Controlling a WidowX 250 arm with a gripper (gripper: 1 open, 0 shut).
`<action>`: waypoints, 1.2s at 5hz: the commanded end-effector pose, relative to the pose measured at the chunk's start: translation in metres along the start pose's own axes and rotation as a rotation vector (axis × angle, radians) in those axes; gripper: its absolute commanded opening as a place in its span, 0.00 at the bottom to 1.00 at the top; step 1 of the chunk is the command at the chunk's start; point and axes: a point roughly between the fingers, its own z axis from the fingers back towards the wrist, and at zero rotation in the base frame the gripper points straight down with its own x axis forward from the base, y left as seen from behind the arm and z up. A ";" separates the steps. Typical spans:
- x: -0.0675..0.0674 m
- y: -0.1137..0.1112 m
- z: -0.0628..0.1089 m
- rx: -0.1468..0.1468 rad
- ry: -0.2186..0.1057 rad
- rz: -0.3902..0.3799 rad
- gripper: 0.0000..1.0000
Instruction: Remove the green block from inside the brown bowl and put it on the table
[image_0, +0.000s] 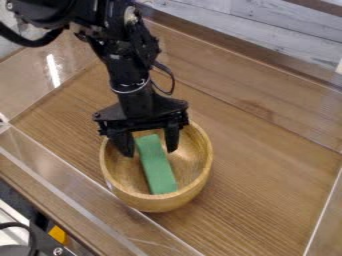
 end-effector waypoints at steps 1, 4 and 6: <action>0.014 0.000 0.005 -0.007 -0.026 -0.013 1.00; 0.006 -0.008 -0.025 0.011 -0.010 -0.066 0.00; 0.007 -0.019 -0.017 0.008 -0.003 -0.070 0.00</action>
